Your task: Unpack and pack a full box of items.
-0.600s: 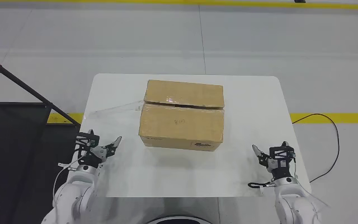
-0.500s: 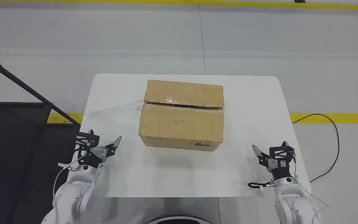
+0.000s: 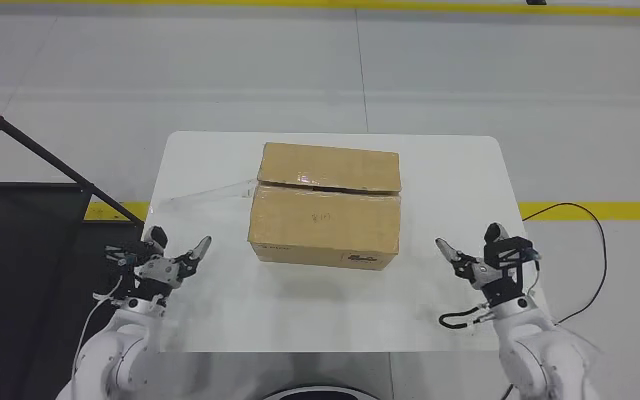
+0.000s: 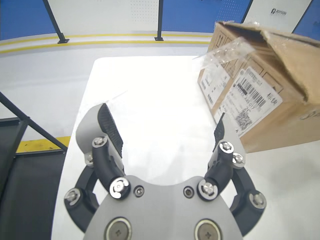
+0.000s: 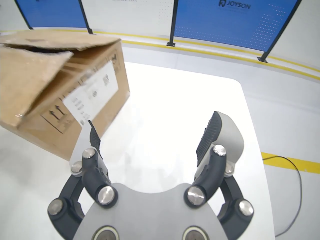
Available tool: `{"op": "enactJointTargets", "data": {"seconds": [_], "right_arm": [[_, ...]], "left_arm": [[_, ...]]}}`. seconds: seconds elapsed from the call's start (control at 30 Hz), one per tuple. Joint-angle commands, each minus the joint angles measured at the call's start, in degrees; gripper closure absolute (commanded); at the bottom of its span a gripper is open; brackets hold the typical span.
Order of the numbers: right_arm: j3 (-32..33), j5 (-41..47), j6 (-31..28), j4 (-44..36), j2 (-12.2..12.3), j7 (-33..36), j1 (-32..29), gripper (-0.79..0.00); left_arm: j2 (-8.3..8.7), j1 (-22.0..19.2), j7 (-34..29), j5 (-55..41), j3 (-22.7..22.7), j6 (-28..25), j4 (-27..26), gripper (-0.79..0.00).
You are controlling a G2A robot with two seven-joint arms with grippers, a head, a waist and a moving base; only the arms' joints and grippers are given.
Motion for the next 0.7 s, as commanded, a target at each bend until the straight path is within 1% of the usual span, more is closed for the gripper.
{"op": "enactJointTargets", "data": {"seconds": [0.0,0.1,0.2,0.23,0.63,0.67], "right_arm": [[0.8,4.2,-3.6,-1.4,0.2,2.2,0.7,-0.785],[1.9,11.7,-11.2,-2.2,0.5,6.0,2.4,-0.785],[3.3,19.0,-15.6,-1.9,0.9,10.7,4.7,-0.785],[3.6,20.1,-16.3,-1.9,1.0,11.9,5.1,-0.785],[3.6,20.1,-16.3,-1.9,1.0,11.9,5.1,-0.785],[3.4,20.6,-15.3,-1.7,1.0,11.3,5.2,-0.785]], "left_arm": [[-0.01,0.0,-0.6,-3.3,-0.7,-2.0,-0.2,-0.785],[0.01,0.3,-1.0,-5.0,-1.8,-3.4,-0.6,-0.785],[-0.07,0.8,-1.2,-5.5,-2.0,-3.0,-1.1,-0.785],[-0.07,0.8,-1.2,-5.5,-2.0,-3.0,-1.1,-0.785],[-0.1,0.6,-1.3,-5.9,-1.7,-3.3,-1.3,-0.785],[-0.11,0.3,-1.8,-6.2,-1.4,-3.8,-1.6,-0.785]]}}
